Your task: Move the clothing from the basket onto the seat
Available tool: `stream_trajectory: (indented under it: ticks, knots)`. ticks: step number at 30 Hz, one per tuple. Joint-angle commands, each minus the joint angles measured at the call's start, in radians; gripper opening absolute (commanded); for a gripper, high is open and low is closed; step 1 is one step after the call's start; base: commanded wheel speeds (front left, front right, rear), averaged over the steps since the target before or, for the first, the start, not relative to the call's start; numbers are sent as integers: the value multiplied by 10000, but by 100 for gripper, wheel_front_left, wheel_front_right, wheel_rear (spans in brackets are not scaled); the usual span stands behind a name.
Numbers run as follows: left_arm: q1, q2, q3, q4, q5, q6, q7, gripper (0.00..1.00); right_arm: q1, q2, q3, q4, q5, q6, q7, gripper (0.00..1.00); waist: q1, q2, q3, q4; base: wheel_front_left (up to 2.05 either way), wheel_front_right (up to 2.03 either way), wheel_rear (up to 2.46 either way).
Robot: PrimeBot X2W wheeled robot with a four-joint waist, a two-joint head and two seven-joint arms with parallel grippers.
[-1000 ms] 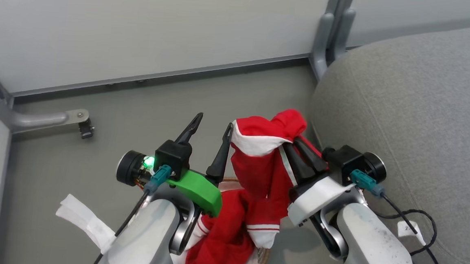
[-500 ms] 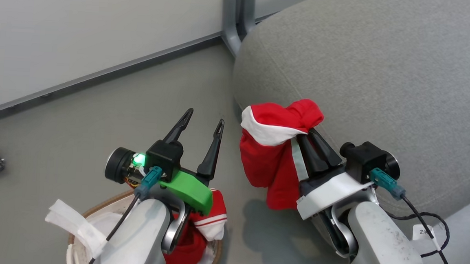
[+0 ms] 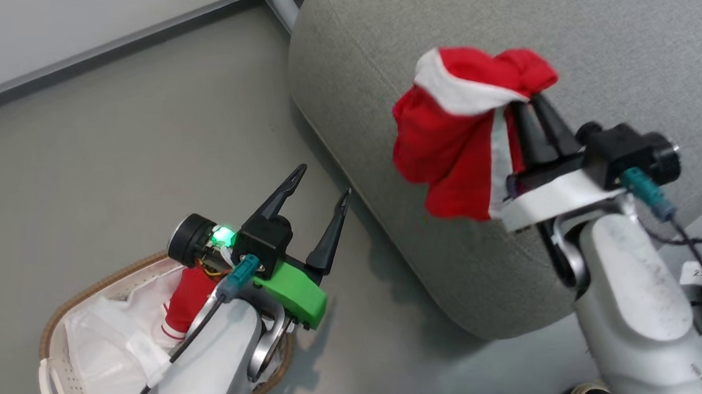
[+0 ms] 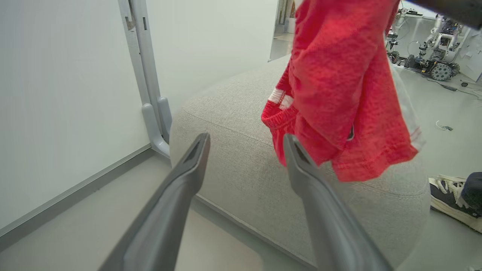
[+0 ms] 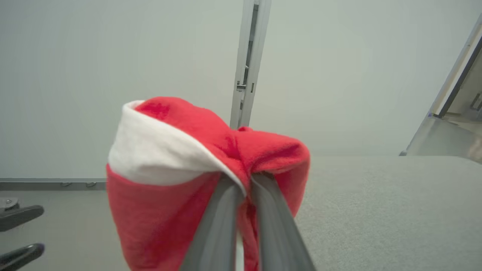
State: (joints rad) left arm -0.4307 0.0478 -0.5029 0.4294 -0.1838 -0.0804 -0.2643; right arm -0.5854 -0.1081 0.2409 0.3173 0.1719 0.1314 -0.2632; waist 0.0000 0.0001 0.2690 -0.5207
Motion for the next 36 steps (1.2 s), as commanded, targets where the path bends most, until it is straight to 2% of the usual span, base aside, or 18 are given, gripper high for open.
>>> stream_trajectory:
  ticks: [1, 6, 11, 15, 19, 24, 28, 29, 30, 31, 36]
  knots:
    - [-139, 112, -36, 80, 114, -77, -2, 100, -477, -185, -268, 27, -142, -12, -21, 0, 0, -1, 760, 77, 0, 0, 0]
    - [-452, 264, -98, 154, 408, -239, -2, 100, -2013, -1017, -1068, 616, -552, -14, -21, 0, 0, -1, 1628, 541, 0, 0, 0]
    - [-907, 216, -312, 103, 503, -335, -2, 100, -3517, -2243, -1569, 1435, -970, -14, -21, 0, 0, -1, 2522, 1265, 0, 0, 0]
    - [-1225, 204, -312, 100, 538, -379, -2, 100, -4371, -2797, -2230, 2084, -1170, -14, -21, 0, 0, -1, 3223, 1830, 0, 0, 0]
    - [-1329, 275, -201, 89, 578, -374, -2, 100, -4649, -2995, -2759, 2732, -1578, -14, -21, 0, 0, -1, 3615, 2129, 0, 0, 0]
    - [-1347, 404, -14, 63, 643, -321, -2, 100, -4312, -2969, -3948, 3785, -2312, -14, -21, 0, 0, -1, 3969, 2488, 0, 0, 0]
    - [-1162, 487, 29, 153, 689, -314, -2, 100, -3863, -2792, -5476, 4657, -2704, -14, -21, 0, 0, -1, 4068, 2577, 0, 0, 0]
    - [-1126, 490, 50, 191, 677, -314, -2, 100, -3722, -2722, -5947, 4965, -2871, -14, -20, 9, 0, -1, 4068, 2590, 0, 0, 0]
    - [-1101, 468, 86, 208, 610, -308, -3, 100, -3607, -2635, -6324, 5148, -2943, -14, -21, 84, 0, -1, 4057, 2602, 0, 0, 0]
    - [-1100, 441, 111, 222, 563, -307, -2, 100, -3461, -2581, -6636, 5265, -3151, -12, -21, 100, 0, -1, 4039, 2611, 0, 0, 0]
    - [-956, 355, 244, 296, 482, -252, -2, 100, -2693, -2170, -7552, 5167, -3443, -14, -21, 100, 0, -1, 3744, 2536, 0, 0, 0]
